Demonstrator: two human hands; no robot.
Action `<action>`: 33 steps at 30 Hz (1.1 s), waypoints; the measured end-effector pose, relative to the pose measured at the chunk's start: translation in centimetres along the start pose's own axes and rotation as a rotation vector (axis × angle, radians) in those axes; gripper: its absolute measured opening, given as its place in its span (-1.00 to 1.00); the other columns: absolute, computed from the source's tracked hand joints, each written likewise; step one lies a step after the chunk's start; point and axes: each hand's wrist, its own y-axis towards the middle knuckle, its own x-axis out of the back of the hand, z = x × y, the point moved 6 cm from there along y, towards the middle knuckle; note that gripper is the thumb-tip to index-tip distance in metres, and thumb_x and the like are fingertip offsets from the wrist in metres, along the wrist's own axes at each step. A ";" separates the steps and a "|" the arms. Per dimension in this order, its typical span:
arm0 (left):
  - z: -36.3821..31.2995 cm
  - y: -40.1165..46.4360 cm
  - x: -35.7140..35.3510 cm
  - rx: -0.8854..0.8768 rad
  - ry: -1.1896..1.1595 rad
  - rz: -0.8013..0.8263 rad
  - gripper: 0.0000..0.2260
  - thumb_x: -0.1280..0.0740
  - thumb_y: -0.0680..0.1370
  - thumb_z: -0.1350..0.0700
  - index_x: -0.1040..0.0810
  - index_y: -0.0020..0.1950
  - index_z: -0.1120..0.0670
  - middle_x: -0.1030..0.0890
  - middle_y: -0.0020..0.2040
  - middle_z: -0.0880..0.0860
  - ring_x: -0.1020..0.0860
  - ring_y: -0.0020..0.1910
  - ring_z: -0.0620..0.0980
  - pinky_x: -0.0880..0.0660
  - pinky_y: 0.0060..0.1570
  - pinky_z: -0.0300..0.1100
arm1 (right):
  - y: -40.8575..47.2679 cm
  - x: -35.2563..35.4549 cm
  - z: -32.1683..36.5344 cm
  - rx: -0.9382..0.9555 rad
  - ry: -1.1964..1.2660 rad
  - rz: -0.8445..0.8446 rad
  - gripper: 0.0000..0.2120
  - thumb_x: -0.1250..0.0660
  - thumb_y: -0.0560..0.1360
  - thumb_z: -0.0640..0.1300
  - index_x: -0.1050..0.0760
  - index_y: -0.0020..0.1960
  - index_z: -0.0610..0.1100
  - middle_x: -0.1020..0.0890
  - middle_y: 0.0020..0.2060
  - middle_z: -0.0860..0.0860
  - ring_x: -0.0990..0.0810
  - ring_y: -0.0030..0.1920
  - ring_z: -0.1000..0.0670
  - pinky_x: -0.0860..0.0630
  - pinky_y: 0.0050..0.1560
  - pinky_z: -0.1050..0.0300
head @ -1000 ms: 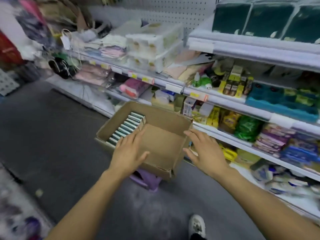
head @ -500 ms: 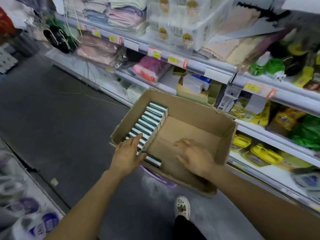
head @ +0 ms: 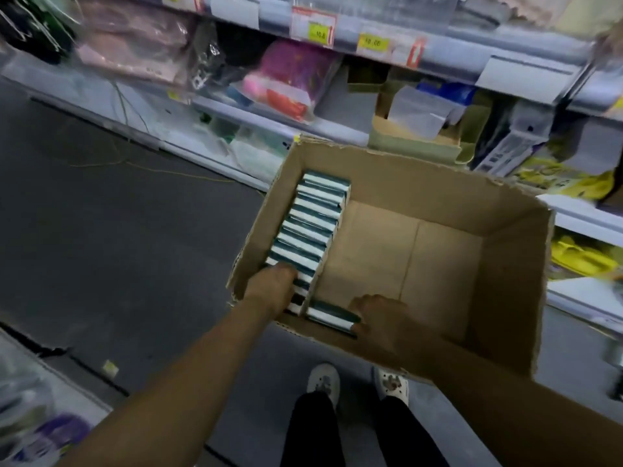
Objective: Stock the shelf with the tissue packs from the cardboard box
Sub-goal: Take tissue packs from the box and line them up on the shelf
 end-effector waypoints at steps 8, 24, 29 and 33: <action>-0.6 2.8 -1.7 -0.193 0.408 -0.078 -0.78 -0.27 0.56 0.26 -0.57 0.15 0.06 -0.55 0.15 0.05 -0.53 0.13 0.05 -0.55 -0.03 -0.08 | 3.4 -4.4 -0.5 -0.152 -0.007 0.047 -0.69 -0.27 0.57 -0.08 -0.43 0.30 -0.07 -0.53 0.20 -0.05 -0.49 0.15 -0.05 -0.48 0.13 0.08; -2.0 0.7 3.1 -0.323 -0.032 -0.173 -0.77 -0.27 0.55 0.05 -0.41 0.16 0.11 -0.59 -0.09 0.08 -0.54 -0.02 0.12 -0.40 0.11 -0.07 | -2.8 0.3 -4.4 -0.355 0.458 -0.248 -0.78 -0.34 0.53 -0.10 -0.59 0.13 -0.16 -0.64 -0.04 -0.08 -0.60 -0.09 -0.04 -0.55 -0.10 0.06; -5.1 -2.4 6.8 -0.028 -0.764 -0.130 -0.82 -0.25 0.59 0.11 -0.35 0.12 0.15 -0.56 -0.07 0.18 -0.55 -0.12 0.18 -0.50 -0.10 0.02 | -9.9 4.5 -5.9 -0.431 0.834 -0.523 -0.94 -0.32 0.53 -0.21 -0.56 -0.03 -0.15 -0.67 -0.22 -0.12 -0.68 -0.33 -0.07 -0.52 -0.47 0.13; -11.4 -5.1 10.3 -0.075 -1.044 -0.110 -0.79 -0.23 0.61 0.18 -0.32 0.22 0.03 -0.54 -0.01 0.05 -0.50 -0.21 0.02 -0.59 -0.11 -0.12 | -15.9 9.2 -5.3 -0.317 0.627 -0.917 -0.78 -0.35 0.47 -0.27 -0.58 0.09 -0.09 -0.61 -0.18 0.08 -0.57 -0.27 0.15 -0.49 -0.19 0.20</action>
